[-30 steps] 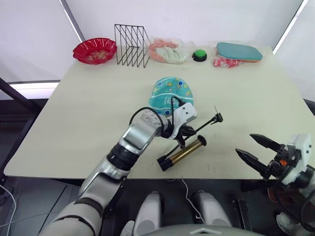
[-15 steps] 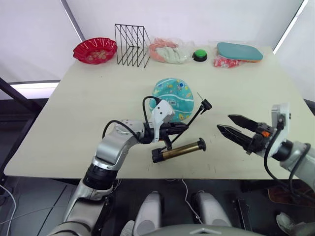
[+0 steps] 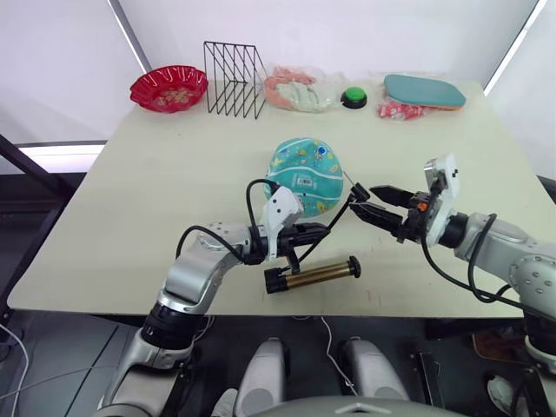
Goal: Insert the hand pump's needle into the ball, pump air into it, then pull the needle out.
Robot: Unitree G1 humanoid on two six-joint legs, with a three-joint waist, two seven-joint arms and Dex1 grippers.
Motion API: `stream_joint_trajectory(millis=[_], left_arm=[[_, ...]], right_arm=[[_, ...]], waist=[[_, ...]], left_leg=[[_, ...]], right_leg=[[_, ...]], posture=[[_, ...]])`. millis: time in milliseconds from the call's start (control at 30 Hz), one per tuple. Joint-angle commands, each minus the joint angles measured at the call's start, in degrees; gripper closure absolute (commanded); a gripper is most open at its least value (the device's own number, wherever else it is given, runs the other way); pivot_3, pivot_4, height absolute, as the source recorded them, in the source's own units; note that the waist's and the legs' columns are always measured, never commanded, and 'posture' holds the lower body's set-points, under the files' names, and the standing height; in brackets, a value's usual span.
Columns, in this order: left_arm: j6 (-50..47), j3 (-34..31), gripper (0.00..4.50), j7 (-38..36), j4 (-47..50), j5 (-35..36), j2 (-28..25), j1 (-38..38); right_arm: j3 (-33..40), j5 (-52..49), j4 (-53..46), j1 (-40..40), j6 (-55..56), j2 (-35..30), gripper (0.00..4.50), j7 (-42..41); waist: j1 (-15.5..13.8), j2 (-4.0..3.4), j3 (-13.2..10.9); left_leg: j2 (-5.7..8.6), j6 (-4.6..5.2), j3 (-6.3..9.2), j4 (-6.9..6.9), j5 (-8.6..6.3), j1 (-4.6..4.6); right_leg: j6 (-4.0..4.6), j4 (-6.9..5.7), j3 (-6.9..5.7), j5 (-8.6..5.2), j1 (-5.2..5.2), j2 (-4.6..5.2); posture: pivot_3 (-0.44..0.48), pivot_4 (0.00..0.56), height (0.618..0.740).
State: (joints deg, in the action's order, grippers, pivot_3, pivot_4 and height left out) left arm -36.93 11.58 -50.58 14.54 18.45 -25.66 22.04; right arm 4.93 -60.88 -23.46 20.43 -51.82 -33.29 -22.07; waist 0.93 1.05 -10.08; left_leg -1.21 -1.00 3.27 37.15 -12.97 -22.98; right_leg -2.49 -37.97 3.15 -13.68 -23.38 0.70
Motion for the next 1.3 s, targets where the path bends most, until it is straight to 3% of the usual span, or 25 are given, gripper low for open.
stream_joint_trajectory(millis=[33,500,1300], left_arm=[[1.2,-1.6,4.5,0.5,2.9,1.6,-0.2,0.0],[-0.2,-1.3,4.5,2.7,6.3,3.7,-0.3,-2.2],[-4.5,-2.6,4.5,5.6,8.5,8.0,-0.6,-0.7]], right_arm=[[0.2,0.5,-0.6,2.0,1.1,1.4,1.62,-1.1],[1.3,0.9,-0.3,1.4,1.8,5.7,1.62,-2.5],[2.8,-0.3,-0.8,0.8,1.3,5.7,1.62,-2.3]], waist=[[0.1,0.0,0.0],[0.1,0.0,0.0],[0.2,-0.01,0.0]], left_leg=[[-0.01,0.0,0.0,0.0,0.0,0.01],[-0.03,0.0,0.05,-0.02,0.0,0.01],[-0.03,0.0,0.04,-0.04,0.0,0.0]], right_leg=[[0.0,-0.01,0.0,0.0,0.0,-0.01],[0.01,-0.01,-0.04,0.0,-0.01,-0.02],[0.01,0.01,-0.04,-0.01,-0.02,-0.03]], posture=[[0.0,0.15,0.74],[0.0,0.15,0.74],[0.0,0.15,0.74]])
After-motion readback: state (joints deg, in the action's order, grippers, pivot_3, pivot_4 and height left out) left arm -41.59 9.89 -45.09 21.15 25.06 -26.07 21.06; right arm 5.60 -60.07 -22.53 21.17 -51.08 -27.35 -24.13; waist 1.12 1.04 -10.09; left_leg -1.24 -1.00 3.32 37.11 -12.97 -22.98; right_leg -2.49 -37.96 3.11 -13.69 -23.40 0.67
